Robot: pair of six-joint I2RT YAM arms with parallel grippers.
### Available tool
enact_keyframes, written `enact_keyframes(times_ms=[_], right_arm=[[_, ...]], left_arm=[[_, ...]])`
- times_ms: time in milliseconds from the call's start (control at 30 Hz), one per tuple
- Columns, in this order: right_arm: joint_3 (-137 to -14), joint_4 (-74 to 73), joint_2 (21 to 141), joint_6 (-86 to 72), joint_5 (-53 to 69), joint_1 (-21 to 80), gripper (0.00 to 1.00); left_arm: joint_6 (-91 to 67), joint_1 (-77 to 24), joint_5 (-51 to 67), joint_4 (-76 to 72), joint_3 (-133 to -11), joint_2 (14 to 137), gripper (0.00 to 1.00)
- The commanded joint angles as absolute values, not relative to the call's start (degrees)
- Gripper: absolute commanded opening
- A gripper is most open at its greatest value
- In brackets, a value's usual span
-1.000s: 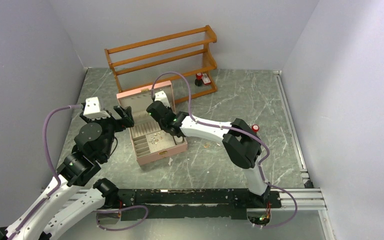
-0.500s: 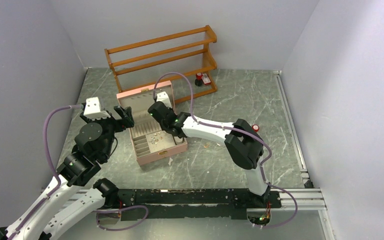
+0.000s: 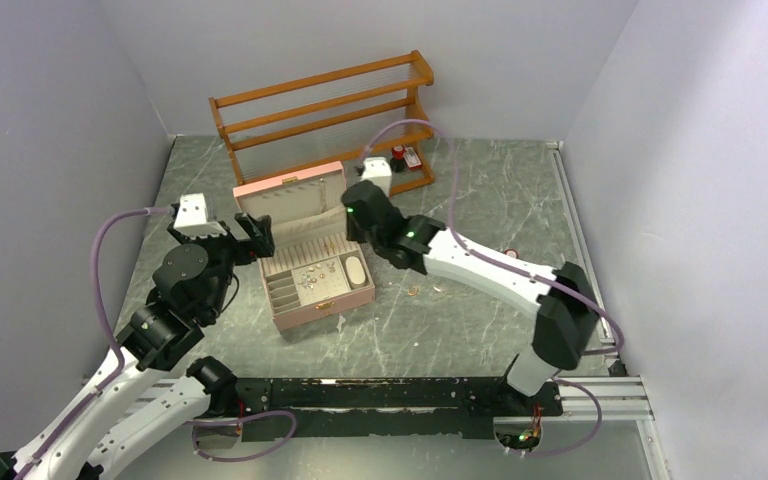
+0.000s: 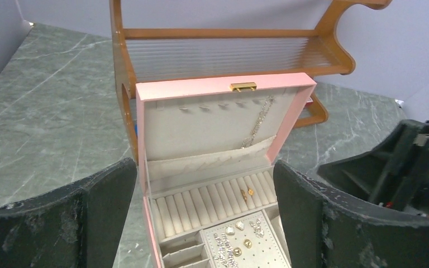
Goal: Organize the mixed jewelry
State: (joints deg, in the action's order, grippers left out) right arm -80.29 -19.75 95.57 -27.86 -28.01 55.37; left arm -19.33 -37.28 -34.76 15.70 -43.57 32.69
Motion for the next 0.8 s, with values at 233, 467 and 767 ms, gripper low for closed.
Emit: enact_keyframes(times_ms=[233,467,767], right_arm=[[-59.28,-26.0,83.63,-41.66,-24.96,44.66,0.43],[-52.18,-25.93,85.74,-40.65,-22.95,43.05,0.43],[-50.31,-21.59,90.48,-34.07,-16.41,39.5,0.35]], left_arm=[[-20.96,-37.33,-26.37,15.89,-44.16,35.33,0.98],[-23.78,-37.35,-22.7,16.11,-43.16,35.16,0.96],[-28.72,-37.35,-17.29,15.35,-41.48,36.05,0.93]])
